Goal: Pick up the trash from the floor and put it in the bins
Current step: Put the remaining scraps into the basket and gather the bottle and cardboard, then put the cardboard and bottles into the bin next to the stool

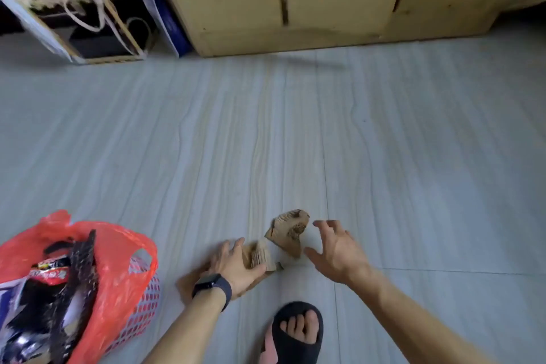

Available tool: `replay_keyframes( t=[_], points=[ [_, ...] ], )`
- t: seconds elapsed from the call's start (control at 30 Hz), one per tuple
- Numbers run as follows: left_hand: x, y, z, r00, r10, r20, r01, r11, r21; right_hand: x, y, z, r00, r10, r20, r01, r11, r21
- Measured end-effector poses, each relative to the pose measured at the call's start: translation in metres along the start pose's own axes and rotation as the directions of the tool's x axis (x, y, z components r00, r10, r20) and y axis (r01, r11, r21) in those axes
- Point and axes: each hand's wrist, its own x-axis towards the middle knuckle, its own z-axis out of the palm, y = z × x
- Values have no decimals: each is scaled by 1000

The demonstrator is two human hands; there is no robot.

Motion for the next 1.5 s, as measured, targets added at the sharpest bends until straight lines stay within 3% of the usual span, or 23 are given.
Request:
replay_keyframes(
  t=[0.1,0.17,0.23,0.3,0.4,0.47,0.6,0.7,0.83,0.93,1.03,1.17,1.23,1.3,1.43,1.5],
  points=[
    [13,5,22,995,-53,-79,49,997,-52,44,-20,32,997,74,-17,-73,996,53],
    [16,5,40,985,-95,-142,96,995,-5,62,-25,53,994,105,-41,-105,994,0],
    [19,5,49,971,-102,-216,113,993,40,72,-25,69,991,48,-123,-63,990,-127],
    [27,1,50,978,-103,-179,114,992,56,73,-22,83,989,33,-145,-55,987,-154],
    [36,3,34,997,-68,27,64,989,135,65,-10,90,976,198,-92,-183,971,151],
    [32,12,16,994,-72,77,66,995,79,46,11,83,957,286,-42,-263,921,286],
    [-12,62,-39,997,43,-60,-41,999,25,-37,58,35,880,476,2,-407,751,519],
    [-72,128,-86,976,198,-86,-200,980,-12,-125,74,-28,747,659,88,-538,521,663],
    [-164,219,-151,856,516,25,-515,857,-16,-245,61,-126,587,774,237,-590,208,780],
    [-222,307,-192,716,682,149,-683,728,-54,-314,58,-207,515,823,240,-499,59,865],
    [-285,402,-210,582,790,190,-760,613,-219,-373,70,-288,478,843,247,-328,-89,940],
    [-344,513,-196,547,782,297,-649,621,-439,-404,110,-369,520,815,256,-44,-274,961],
    [-376,564,-165,514,790,334,-634,612,-472,-420,148,-397,538,786,305,139,-440,887],
    [-394,595,-136,516,788,337,-634,616,-469,-430,179,-412,536,777,330,248,-518,818],
    [-405,669,-72,546,753,369,-632,659,-409,-457,276,-433,456,808,374,291,-532,795],
    [-410,699,-40,568,725,390,-637,687,-350,-468,319,-435,473,780,410,250,-565,786]
  ],
)
